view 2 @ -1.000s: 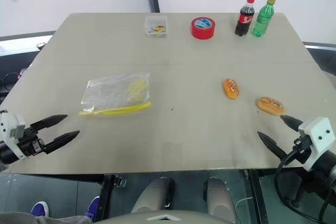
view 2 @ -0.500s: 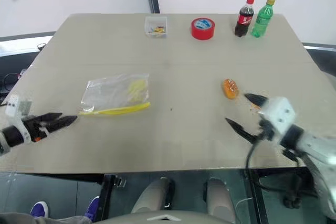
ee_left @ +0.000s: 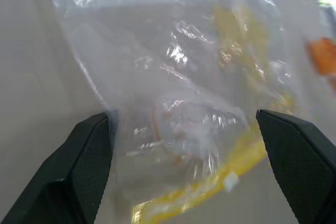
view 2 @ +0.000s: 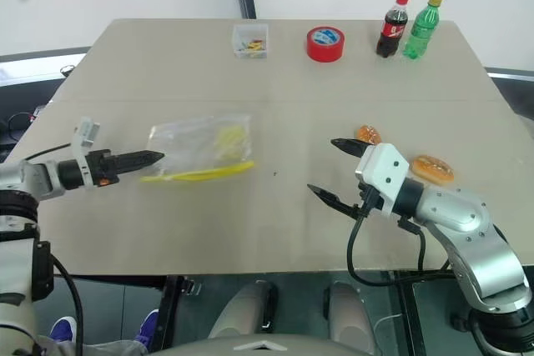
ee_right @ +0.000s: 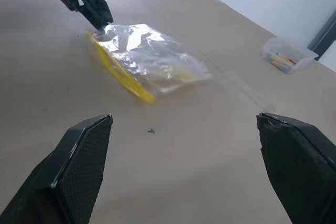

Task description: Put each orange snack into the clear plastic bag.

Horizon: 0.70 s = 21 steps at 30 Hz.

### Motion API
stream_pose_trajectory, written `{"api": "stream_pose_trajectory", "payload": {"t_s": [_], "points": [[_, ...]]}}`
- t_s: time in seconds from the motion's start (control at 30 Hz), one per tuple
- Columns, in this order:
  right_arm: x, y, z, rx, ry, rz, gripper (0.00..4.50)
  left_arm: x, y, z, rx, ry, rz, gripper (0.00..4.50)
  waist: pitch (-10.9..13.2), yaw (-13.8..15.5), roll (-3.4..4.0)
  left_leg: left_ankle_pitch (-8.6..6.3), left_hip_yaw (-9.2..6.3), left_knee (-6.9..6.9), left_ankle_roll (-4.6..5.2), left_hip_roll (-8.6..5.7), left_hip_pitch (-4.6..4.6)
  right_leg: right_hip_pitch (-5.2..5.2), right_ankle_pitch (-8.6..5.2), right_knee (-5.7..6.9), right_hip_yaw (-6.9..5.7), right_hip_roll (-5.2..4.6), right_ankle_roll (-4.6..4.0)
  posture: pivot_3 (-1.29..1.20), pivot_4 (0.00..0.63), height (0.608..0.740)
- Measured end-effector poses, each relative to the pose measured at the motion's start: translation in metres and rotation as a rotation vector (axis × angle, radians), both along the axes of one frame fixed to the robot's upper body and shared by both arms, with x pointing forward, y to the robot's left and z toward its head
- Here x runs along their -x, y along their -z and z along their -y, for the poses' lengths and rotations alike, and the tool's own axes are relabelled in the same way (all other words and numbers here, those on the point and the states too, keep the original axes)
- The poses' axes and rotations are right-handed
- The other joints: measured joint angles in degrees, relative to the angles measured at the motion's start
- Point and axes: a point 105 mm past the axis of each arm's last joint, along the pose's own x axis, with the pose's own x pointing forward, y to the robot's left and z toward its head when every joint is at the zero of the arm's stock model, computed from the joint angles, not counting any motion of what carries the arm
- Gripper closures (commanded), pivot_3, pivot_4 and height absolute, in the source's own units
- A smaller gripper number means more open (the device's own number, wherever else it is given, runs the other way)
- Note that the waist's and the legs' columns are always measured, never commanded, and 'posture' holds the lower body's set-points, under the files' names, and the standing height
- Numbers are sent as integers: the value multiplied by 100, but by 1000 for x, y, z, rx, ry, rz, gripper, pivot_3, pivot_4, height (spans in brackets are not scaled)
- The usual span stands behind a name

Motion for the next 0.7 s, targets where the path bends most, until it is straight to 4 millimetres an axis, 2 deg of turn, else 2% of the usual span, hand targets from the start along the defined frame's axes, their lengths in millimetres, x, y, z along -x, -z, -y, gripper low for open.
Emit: {"api": "stream_pose_trajectory", "payload": {"t_s": [0.33, 0.53, 0.6, 0.7], "points": [[2, 5, 6, 3, 33, -14, 0, 0, 8, 36, 160, 139, -87, 85, -1, 20, 0, 0, -8, 5, 0, 2, 2, 2, 0, 5, 1, -2, 0, 0, 150, 740], [6, 5, 6, 8, 34, -14, 0, -7, 14, 63, 123, 273, 18, 85, -16, 42, 21, 1, -23, 5, 1, 6, 2, 2, 0, 7, 2, -18, 0, 0, 150, 740], [7, 4, 5, 7, 38, -7, 0, -13, 15, 74, 165, 257, 33, 85, -22, 62, 23, 1, -23, 9, 2, 2, 2, 5, 0, 10, -2, -19, 2, 0, 150, 740], [8, 2, 5, 5, 48, -3, 0, -24, 13, 83, 275, 147, -32, 85, -22, 64, 22, 1, -22, 28, 2, -6, 3, 14, 0, 27, -16, -17, 7, 0, 150, 740]]}}
